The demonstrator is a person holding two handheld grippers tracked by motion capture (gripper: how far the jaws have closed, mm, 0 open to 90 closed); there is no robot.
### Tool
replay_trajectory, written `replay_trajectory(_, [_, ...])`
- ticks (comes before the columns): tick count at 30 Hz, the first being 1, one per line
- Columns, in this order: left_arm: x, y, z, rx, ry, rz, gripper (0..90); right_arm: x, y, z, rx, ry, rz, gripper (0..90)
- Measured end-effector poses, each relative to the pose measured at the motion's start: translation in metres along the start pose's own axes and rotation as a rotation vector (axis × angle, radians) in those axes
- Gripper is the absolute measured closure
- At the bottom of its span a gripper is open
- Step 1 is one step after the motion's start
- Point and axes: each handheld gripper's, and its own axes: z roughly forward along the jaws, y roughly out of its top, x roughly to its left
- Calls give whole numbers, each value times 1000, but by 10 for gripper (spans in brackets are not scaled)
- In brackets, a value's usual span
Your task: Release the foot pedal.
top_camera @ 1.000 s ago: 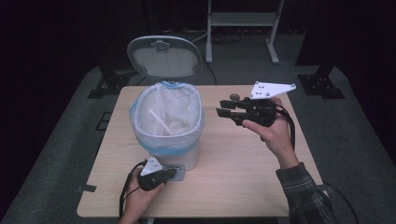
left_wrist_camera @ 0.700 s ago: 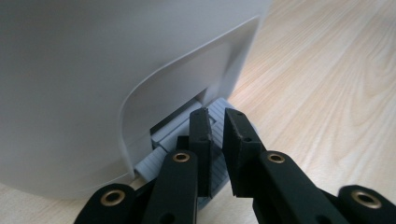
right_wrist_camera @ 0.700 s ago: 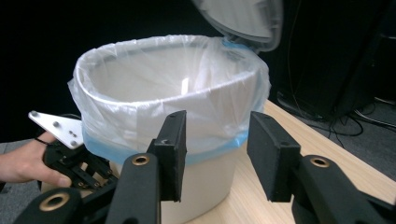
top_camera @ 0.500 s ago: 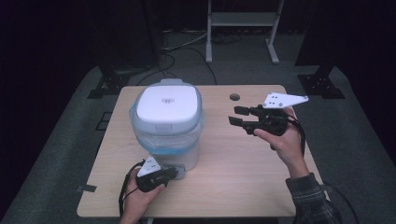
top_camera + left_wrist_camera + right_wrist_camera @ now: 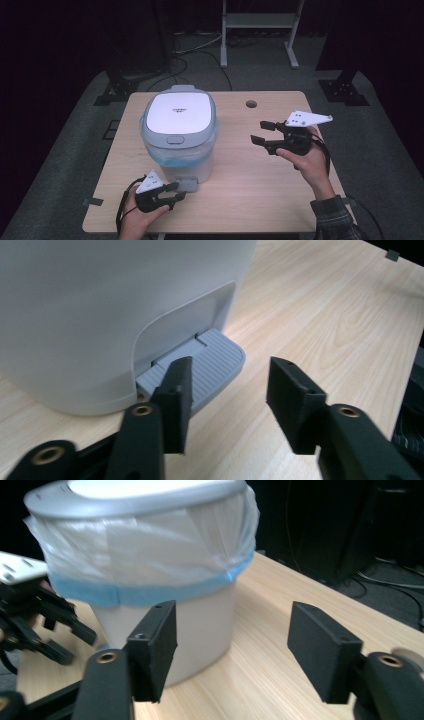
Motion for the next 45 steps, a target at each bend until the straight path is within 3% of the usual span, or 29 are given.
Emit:
replay_trajectory(5, [-1, -4, -6, 26, 3, -6, 358, -3, -19, -7, 14, -34, 20, 283])
replay_trajectory(12, [1, -10, -15, 37, 26, 2, 237, -7, -38, -14, 30, -69, 41, 251])
replay_trajectory(21, [18, -16, -25, 26, 81, -31, 108, -8, -77, -23, 95, -113, 78, 204])
replay_trajectory(25, [27, -18, -29, 27, 111, -35, 84, -8, -89, -25, 119, -121, 90, 202])
replay_trajectory(27, [32, -20, -31, 30, 125, -32, 84, -8, -104, -27, 152, -136, 104, 200])
replay_trajectory(37, [46, -24, -30, 61, 152, -6, 84, -10, -142, -42, 212, -173, 150, 199])
replay_trajectory(45, [54, -26, -27, 81, 161, -11, 84, -10, -165, -49, 271, -200, 164, 198])
